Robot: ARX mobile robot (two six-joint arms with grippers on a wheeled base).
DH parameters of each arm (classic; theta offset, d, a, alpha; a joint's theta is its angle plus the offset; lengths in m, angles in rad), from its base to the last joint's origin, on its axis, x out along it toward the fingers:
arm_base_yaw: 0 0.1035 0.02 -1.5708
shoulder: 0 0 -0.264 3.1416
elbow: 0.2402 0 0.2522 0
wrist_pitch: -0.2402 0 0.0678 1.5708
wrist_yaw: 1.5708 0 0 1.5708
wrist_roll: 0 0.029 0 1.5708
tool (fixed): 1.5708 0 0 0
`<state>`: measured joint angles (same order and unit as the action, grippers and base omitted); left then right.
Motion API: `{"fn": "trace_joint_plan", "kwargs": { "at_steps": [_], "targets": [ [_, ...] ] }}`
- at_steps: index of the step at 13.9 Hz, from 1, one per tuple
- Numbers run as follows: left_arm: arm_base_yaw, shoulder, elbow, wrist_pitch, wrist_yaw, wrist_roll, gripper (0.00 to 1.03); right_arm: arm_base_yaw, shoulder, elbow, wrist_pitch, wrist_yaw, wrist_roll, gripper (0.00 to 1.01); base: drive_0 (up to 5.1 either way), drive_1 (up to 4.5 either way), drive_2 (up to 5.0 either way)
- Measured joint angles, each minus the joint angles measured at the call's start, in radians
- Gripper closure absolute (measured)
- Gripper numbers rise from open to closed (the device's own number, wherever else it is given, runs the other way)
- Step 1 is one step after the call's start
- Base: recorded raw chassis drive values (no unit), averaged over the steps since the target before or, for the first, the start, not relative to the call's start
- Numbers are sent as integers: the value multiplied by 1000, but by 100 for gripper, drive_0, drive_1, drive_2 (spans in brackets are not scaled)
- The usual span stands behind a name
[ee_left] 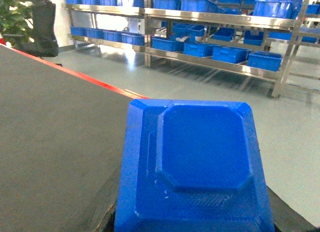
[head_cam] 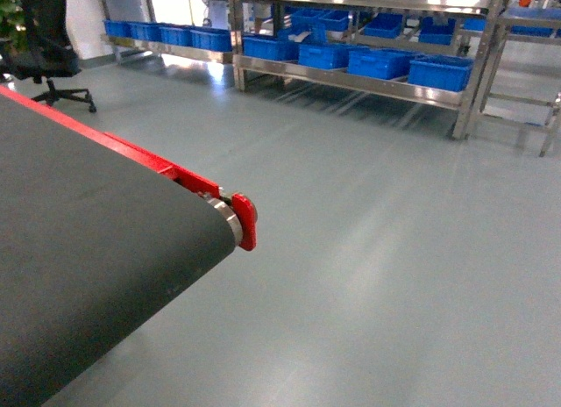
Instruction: Sort blue parts and orange caps into right shelf containers
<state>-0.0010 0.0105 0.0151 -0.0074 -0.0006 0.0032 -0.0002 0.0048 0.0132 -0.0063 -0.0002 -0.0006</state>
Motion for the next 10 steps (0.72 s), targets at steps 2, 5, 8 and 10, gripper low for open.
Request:
{"fn": "trace_joint_plan", "kwargs": {
  "at_steps": [2,5,8,10],
  "targets": [
    [0,0,0,0,0,0,60,0,0,0,0,0,0,56,-155,-155,-155],
    [0,0,0,0,0,0,60,0,0,0,0,0,0,56,-165,-165,-165],
    [0,0,0,0,0,0,60,0,0,0,0,0,0,56,-157,-157,-157],
    [0,0,0,0,0,0,60,0,0,0,0,0,0,56,-158,-158,-158]
  ]
}}
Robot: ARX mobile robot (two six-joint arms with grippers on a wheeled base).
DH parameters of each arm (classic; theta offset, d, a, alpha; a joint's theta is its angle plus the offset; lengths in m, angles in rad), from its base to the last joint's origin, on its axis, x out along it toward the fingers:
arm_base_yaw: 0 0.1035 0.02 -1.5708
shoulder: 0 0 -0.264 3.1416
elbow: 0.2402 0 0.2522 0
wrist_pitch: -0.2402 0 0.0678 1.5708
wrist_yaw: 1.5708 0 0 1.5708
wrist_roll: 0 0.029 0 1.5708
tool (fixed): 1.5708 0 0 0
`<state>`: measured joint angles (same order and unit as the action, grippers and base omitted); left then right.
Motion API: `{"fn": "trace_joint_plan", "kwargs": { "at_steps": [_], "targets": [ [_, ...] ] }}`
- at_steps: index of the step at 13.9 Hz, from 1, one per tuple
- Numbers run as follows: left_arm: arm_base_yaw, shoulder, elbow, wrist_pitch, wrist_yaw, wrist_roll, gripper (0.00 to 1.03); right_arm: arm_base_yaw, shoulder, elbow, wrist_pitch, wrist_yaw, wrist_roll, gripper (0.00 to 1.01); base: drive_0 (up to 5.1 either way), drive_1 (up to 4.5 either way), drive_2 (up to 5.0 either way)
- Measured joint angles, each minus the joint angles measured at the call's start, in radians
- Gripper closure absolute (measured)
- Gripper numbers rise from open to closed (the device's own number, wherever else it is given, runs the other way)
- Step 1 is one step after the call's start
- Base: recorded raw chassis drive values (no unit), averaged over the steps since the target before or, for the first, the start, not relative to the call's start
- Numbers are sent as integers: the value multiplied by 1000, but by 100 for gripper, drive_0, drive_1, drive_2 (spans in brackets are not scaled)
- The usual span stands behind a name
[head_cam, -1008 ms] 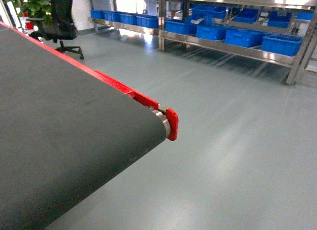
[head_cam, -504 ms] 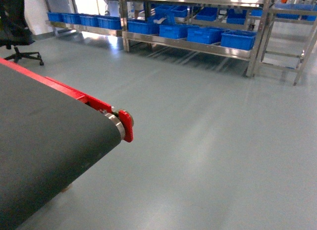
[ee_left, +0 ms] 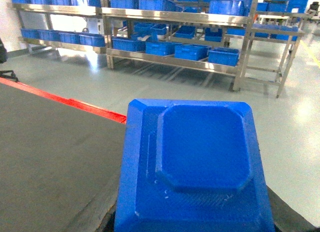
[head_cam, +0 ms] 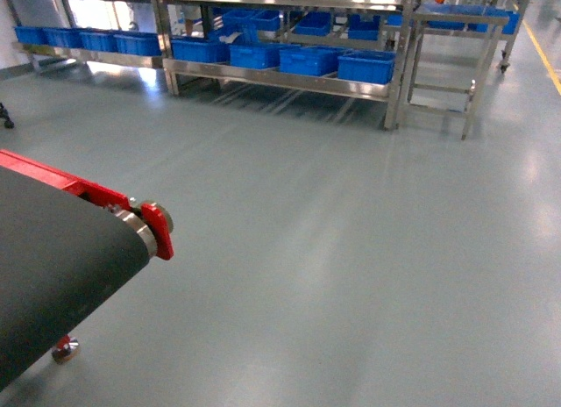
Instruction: Sort blue parts and orange caps into right shelf containers
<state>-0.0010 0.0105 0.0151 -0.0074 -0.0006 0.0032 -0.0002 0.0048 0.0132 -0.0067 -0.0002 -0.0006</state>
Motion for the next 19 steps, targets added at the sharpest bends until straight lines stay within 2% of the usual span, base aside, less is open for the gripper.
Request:
{"fn": "trace_joint_plan", "kwargs": {
  "at_steps": [15,19],
  "targets": [
    [0,0,0,0,0,0,60,0,0,0,0,0,0,56,-157,-157,-157],
    [0,0,0,0,0,0,60,0,0,0,0,0,0,56,-10,42,-63]
  ]
}}
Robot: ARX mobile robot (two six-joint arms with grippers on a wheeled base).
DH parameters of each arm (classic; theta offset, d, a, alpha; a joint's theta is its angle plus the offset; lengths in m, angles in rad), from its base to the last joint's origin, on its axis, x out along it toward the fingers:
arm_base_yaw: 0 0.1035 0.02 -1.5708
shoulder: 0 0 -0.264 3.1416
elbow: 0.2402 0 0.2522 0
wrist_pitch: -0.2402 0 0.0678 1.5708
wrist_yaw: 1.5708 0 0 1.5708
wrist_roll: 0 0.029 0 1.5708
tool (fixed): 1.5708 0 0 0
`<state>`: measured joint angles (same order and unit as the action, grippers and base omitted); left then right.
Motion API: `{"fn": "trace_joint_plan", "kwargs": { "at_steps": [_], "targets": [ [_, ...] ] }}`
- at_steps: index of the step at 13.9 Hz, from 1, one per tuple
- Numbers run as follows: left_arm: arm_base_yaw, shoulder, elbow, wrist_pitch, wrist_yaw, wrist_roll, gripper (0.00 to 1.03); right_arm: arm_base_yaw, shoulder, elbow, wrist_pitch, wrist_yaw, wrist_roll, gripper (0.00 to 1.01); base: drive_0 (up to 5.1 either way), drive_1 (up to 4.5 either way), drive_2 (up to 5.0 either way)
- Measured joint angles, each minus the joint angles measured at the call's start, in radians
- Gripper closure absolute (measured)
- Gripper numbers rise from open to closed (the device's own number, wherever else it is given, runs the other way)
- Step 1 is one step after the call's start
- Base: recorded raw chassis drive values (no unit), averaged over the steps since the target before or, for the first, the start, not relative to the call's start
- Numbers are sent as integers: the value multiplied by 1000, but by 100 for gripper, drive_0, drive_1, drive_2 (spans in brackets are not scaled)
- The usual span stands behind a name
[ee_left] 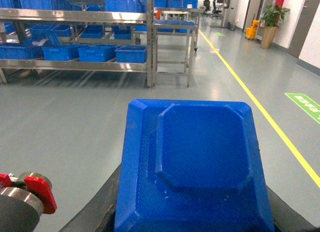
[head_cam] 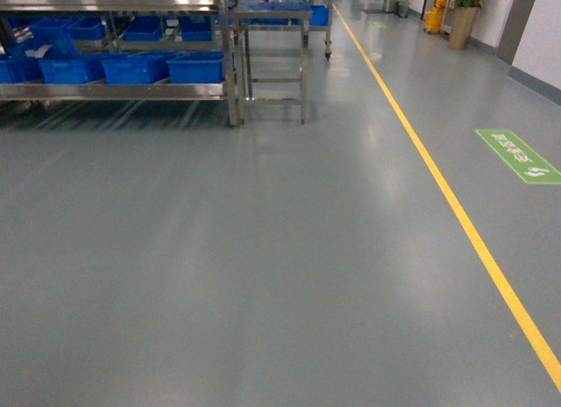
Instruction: Sort blue parts and orange caps into right shelf containers
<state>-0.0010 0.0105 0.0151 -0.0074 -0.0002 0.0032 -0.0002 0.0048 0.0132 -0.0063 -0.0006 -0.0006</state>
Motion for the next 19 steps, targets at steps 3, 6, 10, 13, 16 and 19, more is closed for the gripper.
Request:
{"fn": "trace_joint_plan", "kwargs": {
  "at_steps": [3,6,10,13,16,19],
  "targets": [
    [0,0,0,0,0,0,60,0,0,0,0,0,0,56,-13,416,-443],
    [0,0,0,0,0,0,60,0,0,0,1,0,0,56,-4,426,-435],
    [0,0,0,3,0,0,60,0,0,0,1,0,0,56,-6,426,-438],
    [0,0,0,-2,-1,0,60,0,0,0,0,0,0,56,0,432,-431],
    [0,0,0,0,-2,0,60,0,0,0,0,0,0,56,16,447,-416],
    [0,0,0,5,0,0,60,0,0,0,1,0,0,56,15,447,-417]
  ]
}}
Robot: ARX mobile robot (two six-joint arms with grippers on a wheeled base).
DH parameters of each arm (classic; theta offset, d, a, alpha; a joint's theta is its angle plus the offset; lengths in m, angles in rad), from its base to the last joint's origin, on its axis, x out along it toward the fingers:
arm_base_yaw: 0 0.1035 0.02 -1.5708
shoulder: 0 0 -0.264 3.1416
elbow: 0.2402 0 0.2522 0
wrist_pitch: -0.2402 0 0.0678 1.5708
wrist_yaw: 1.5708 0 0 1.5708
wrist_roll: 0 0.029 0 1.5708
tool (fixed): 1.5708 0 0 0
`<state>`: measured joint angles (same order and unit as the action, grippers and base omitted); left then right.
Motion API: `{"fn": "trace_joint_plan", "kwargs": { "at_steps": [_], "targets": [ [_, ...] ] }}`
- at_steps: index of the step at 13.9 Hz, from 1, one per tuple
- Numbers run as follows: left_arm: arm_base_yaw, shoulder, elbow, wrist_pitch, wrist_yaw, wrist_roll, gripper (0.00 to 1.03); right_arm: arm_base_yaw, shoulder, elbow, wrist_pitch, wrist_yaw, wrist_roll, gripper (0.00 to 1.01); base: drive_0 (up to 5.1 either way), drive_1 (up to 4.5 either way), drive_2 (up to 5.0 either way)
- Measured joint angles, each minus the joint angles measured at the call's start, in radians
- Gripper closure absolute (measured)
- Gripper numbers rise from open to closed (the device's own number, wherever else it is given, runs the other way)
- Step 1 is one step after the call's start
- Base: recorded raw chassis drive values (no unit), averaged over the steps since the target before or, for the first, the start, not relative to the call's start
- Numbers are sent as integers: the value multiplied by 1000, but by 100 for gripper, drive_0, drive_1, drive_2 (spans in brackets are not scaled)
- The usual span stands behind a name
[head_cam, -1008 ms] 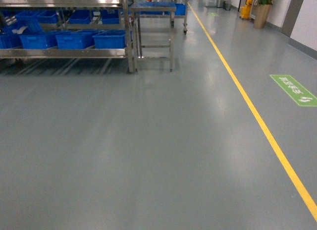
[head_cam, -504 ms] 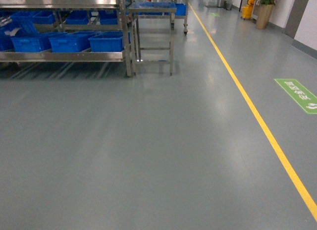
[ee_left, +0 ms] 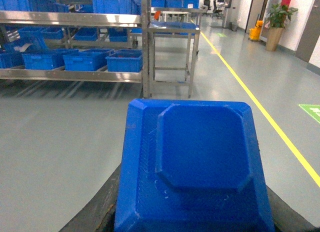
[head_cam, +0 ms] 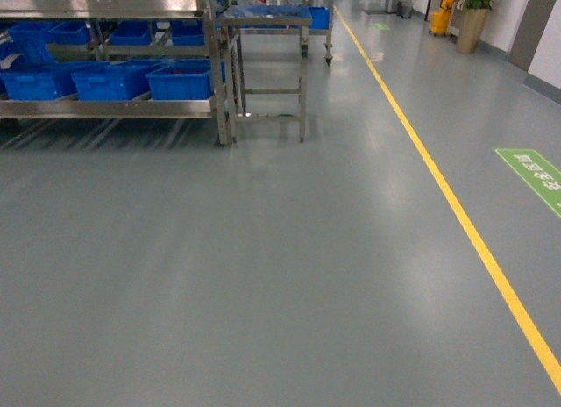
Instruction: Sort blue parts and orange caps into right shelf containers
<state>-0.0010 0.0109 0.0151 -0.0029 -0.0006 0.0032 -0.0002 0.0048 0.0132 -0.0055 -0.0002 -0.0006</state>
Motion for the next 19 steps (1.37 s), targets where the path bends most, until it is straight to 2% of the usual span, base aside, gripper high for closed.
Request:
{"fn": "trace_joint_plan", "kwargs": {
  "at_steps": [19],
  "targets": [
    [0,0,0,-1,0,0,60,0,0,0,3,0,0,56,5,437,-427]
  ]
}}
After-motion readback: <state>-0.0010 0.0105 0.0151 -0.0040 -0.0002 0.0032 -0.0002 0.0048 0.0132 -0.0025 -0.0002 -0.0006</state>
